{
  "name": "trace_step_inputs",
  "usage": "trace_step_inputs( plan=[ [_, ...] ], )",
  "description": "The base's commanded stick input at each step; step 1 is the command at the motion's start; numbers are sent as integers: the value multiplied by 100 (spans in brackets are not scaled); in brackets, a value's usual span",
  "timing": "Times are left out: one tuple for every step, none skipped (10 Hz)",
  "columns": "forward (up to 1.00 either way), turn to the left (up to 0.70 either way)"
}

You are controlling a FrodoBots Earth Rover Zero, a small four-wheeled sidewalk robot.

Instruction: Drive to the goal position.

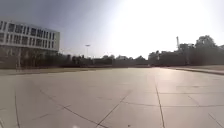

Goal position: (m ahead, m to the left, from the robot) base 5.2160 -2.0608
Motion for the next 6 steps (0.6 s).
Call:
trace_step_inputs(
  plan=[
    [5, 2],
    [5, 1],
    [5, 1],
    [9, 0],
    [9, 0],
    [9, 0]
  ],
)
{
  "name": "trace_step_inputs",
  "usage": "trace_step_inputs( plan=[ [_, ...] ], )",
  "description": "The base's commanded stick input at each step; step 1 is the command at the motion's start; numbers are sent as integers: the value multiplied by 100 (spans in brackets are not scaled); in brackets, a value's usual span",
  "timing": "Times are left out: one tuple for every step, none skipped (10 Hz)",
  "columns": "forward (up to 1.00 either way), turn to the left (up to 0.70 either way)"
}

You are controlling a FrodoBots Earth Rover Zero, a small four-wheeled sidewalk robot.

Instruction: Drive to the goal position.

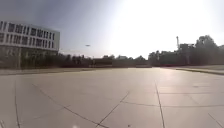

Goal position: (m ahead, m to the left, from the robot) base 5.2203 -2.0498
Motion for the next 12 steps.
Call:
trace_step_inputs(
  plan=[
    [9, 0],
    [9, 0],
    [9, 1],
    [9, 1],
    [10, 1],
    [10, 1],
    [10, 1],
    [9, 1],
    [9, 1],
    [9, 0],
    [9, 0],
    [9, 1]
  ],
)
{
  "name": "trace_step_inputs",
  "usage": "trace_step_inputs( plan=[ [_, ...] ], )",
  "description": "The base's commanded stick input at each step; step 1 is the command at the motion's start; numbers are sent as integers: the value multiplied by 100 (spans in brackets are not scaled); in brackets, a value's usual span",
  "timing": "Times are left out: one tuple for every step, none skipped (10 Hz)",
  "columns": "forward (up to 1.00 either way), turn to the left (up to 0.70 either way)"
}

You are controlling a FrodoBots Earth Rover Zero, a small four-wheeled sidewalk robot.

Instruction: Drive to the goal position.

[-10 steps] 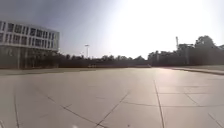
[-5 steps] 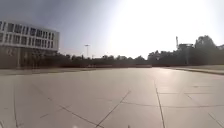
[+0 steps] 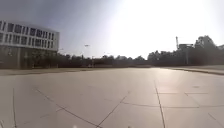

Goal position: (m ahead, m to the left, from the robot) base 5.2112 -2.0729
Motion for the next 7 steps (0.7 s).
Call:
trace_step_inputs(
  plan=[
    [9, 1],
    [9, 0],
    [9, 0],
    [9, 1],
    [9, 1],
    [9, 0],
    [9, 1]
  ],
)
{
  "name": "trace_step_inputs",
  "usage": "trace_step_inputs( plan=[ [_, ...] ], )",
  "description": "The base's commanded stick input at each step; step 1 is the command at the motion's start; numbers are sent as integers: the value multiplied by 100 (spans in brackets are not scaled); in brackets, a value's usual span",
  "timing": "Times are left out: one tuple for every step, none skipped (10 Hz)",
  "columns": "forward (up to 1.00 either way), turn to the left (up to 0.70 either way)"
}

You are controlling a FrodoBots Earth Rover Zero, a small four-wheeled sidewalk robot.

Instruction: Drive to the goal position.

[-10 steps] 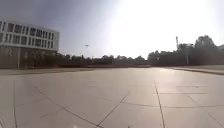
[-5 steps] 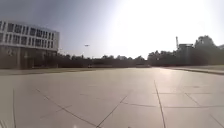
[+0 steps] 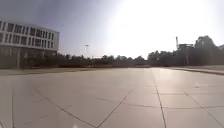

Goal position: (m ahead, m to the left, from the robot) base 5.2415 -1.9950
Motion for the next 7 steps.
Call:
trace_step_inputs(
  plan=[
    [9, 1],
    [9, 0],
    [10, 0],
    [34, 2],
    [43, 2],
    [45, 1],
    [47, 0]
  ],
)
